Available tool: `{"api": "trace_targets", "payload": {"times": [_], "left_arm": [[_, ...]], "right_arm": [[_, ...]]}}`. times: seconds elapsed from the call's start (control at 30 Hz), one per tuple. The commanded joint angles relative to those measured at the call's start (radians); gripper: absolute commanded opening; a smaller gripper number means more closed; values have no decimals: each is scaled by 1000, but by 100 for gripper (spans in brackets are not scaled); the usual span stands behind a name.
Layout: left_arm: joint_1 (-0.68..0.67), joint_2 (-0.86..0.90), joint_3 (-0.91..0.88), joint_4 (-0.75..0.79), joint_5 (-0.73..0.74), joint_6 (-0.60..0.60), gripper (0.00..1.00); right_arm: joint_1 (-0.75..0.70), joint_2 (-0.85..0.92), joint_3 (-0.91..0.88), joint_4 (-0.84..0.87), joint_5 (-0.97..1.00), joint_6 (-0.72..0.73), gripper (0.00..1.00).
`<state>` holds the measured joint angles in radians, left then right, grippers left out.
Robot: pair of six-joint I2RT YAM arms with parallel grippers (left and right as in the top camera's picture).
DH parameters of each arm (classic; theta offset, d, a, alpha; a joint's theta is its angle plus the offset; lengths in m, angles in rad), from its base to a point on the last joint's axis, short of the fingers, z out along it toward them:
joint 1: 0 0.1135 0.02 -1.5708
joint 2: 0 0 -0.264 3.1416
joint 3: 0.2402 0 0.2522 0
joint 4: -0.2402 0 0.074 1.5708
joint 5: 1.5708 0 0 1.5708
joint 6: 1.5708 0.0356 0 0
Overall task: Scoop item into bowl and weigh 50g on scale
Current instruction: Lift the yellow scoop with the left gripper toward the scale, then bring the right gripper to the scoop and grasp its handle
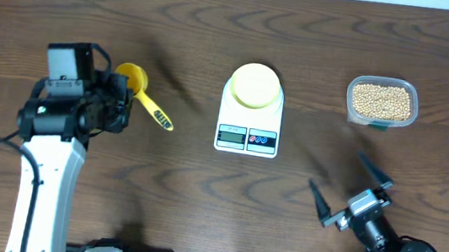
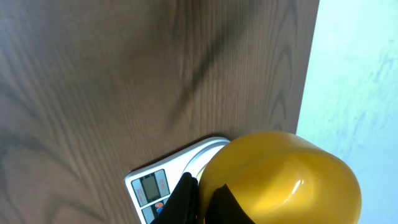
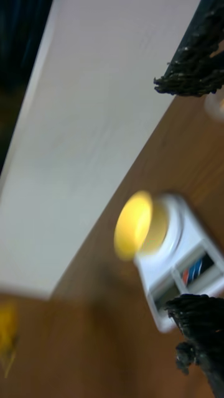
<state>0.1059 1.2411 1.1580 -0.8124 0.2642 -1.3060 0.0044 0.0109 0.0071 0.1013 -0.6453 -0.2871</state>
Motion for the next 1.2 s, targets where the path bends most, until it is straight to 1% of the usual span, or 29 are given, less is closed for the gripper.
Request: {"api": "trace_targets", "payload": {"times": [0.0,0.1,0.13,0.27,0.33,0.43,0.6,0.77,0.9,1.0,1.17], "left_arm": [[-35,43,7,40,9,-14,7],[-66,64,7,87,25,-17,7],[-87,68,7,122,24,-23,8],[-122,68,7,190,24,-92,7],[-144,68,7,235,24,-120,8],[-170,68,7,266,24,-166,7],[-203,68,7,315,24,-222,8],[-209,68,7,334,23,-327,8],[-209,68,7,340,12,-376,7],[-209,68,7,340,-5,-381,8],[-209,68,7,340,-48,-380,7]], "right_arm": [[10,-5,-2,48,-215,225,99],[10,10,-2,125,-186,375,99],[10,34,1,185,-172,458,99],[10,134,45,245,-173,573,99],[10,237,105,272,-181,629,99],[10,374,204,282,-232,635,99],[11,645,411,281,-370,640,99],[23,940,621,282,-448,718,99],[113,1144,757,286,-444,727,99],[214,1303,859,289,-435,728,99],[338,1481,966,289,-447,728,99]]}}
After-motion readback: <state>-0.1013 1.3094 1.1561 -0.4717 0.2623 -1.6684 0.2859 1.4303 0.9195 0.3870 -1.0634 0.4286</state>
